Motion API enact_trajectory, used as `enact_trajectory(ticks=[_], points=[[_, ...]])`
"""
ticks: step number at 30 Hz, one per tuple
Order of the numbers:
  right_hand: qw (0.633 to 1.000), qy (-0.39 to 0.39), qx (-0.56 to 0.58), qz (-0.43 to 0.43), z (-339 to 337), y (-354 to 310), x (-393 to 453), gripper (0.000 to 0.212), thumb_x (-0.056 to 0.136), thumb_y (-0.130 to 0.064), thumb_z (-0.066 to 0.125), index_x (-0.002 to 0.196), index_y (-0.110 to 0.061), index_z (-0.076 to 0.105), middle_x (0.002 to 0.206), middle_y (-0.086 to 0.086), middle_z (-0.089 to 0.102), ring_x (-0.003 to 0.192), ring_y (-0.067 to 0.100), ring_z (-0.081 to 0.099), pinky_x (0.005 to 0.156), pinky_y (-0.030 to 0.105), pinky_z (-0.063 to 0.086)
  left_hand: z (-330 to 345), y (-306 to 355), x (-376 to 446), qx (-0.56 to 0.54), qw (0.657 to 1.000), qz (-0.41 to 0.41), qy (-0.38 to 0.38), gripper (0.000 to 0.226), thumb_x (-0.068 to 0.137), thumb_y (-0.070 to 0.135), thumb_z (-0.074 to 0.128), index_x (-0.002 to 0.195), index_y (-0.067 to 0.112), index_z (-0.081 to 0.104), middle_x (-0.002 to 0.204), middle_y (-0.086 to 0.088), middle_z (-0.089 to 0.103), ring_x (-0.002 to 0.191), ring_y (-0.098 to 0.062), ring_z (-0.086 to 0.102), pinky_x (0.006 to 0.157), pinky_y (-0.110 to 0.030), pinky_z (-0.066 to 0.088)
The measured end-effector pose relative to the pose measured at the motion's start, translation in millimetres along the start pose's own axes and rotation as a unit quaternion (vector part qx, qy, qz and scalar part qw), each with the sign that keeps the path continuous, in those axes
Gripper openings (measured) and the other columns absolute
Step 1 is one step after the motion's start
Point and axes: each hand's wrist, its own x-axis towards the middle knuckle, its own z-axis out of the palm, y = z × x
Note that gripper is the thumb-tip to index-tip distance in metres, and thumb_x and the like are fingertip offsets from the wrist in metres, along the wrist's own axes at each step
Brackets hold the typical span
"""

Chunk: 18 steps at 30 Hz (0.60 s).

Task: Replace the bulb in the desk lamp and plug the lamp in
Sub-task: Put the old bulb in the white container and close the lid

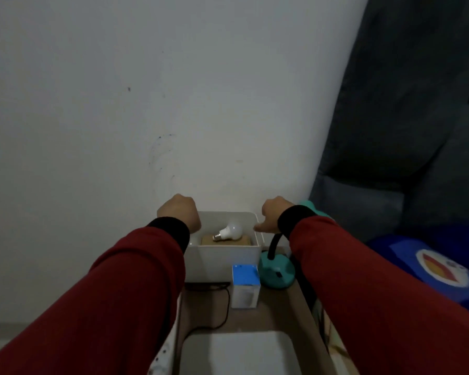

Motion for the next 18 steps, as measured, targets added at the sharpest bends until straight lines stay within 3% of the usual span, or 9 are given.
enact_trajectory(ticks=[4, 7, 12, 18], points=[[0.996, 0.020, 0.088, 0.009, 24, 9, -54, 0.059, 0.087, -0.043, 0.059, 0.133, -0.009, 0.047, 0.135, 0.013, 0.055, 0.122, 0.029, 0.053, 0.100, 0.035, 0.045, 21, -12, -46, -0.060, 0.998, 0.007, -0.011, 0.046, 0.087, 0.031, 0.057, 0.121, 0.000, 0.054, 0.123, -0.019, 0.057, 0.112, -0.032, 0.057, 0.088, -0.034, 0.049], [0.978, 0.036, 0.205, 0.020, 65, 15, -91, 0.063, 0.084, -0.041, 0.063, 0.137, -0.014, 0.042, 0.135, 0.014, 0.055, 0.122, 0.030, 0.054, 0.103, 0.036, 0.045, 53, -16, -90, -0.186, 0.982, -0.004, -0.005, 0.066, 0.085, 0.042, 0.061, 0.137, 0.008, 0.040, 0.131, -0.021, 0.053, 0.121, -0.035, 0.052, 0.097, -0.036, 0.046], [0.935, 0.032, 0.349, 0.052, 149, 17, -150, 0.072, 0.081, -0.039, 0.068, 0.142, -0.017, 0.036, 0.145, 0.013, 0.045, 0.132, 0.028, 0.045, 0.110, 0.036, 0.038, 122, -14, -167, -0.323, 0.946, 0.000, 0.041, 0.062, 0.085, 0.039, 0.062, 0.136, 0.010, 0.042, 0.129, -0.017, 0.058, 0.121, -0.032, 0.053, 0.099, -0.034, 0.043], [0.904, -0.036, 0.415, 0.100, 239, 24, -191, 0.077, 0.081, -0.035, 0.069, 0.145, -0.022, 0.029, 0.151, 0.012, 0.033, 0.137, 0.027, 0.037, 0.111, 0.038, 0.035, 212, -16, -224, -0.333, 0.939, -0.023, -0.079, 0.069, 0.087, 0.044, 0.059, 0.143, 0.012, 0.034, 0.147, -0.012, 0.040, 0.135, -0.027, 0.039, 0.110, -0.035, 0.033]])
